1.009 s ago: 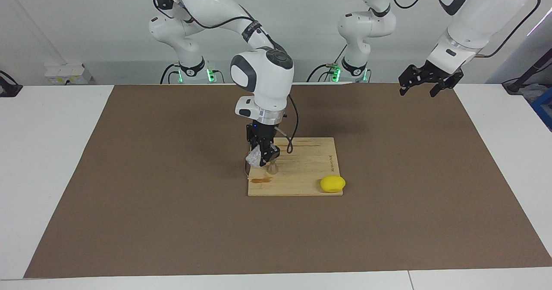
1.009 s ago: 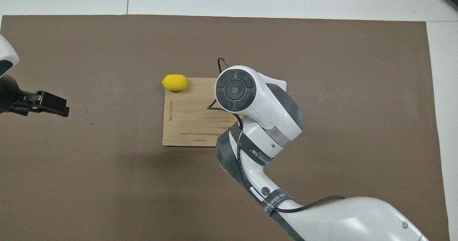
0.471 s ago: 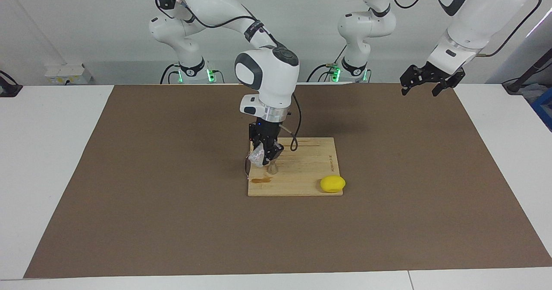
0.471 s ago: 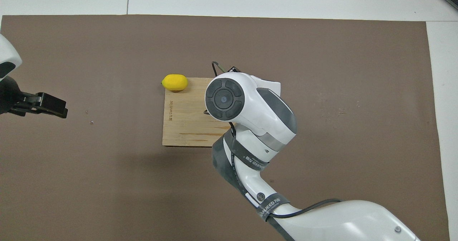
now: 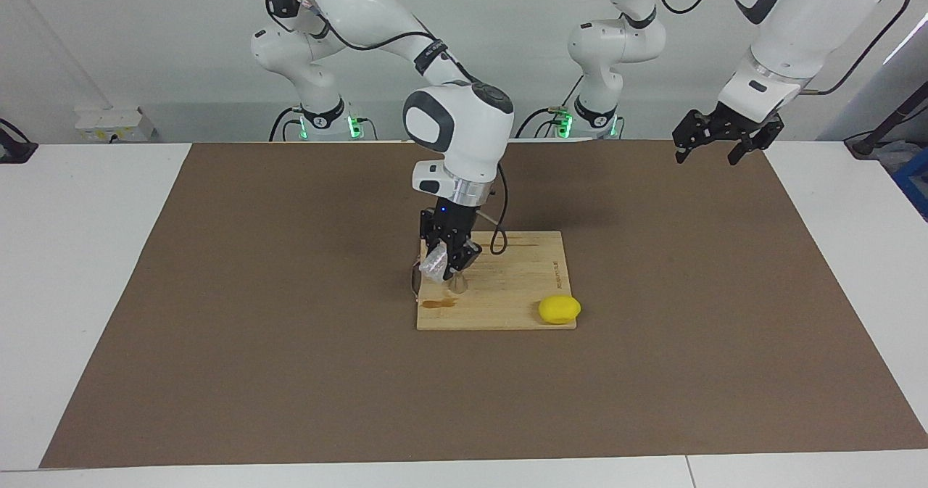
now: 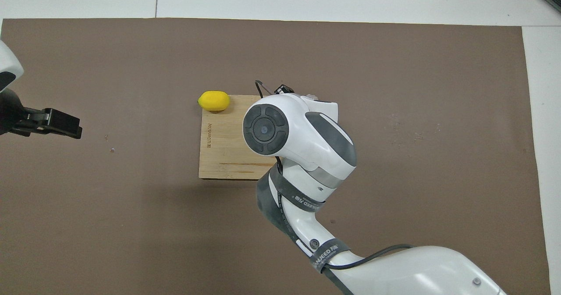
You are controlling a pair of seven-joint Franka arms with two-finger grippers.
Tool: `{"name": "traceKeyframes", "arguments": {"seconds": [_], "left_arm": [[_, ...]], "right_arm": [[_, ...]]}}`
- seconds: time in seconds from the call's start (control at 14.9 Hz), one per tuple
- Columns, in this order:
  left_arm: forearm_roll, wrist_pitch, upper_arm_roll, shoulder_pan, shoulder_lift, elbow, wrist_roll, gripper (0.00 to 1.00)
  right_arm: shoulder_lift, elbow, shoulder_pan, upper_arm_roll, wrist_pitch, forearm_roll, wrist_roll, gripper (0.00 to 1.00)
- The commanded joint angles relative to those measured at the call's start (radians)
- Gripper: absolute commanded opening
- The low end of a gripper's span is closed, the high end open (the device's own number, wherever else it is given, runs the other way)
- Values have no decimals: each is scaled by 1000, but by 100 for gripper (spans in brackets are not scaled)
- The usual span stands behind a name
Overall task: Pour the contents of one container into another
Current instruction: 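Tilt the clear cup over the metal cup with the right gripper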
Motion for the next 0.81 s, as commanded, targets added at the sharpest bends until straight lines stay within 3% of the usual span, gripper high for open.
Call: {"name": "traceKeyframes", "arguments": {"seconds": [0.0, 0.74], "left_arm": [[10, 7, -4, 10, -27, -23, 2, 100], [10, 7, -1, 18, -27, -23, 2, 100]], "right_arm": [[-1, 0, 1, 3, -12, -30, 18, 1], [5, 17, -1, 3, -34, -12, 18, 0]]}}
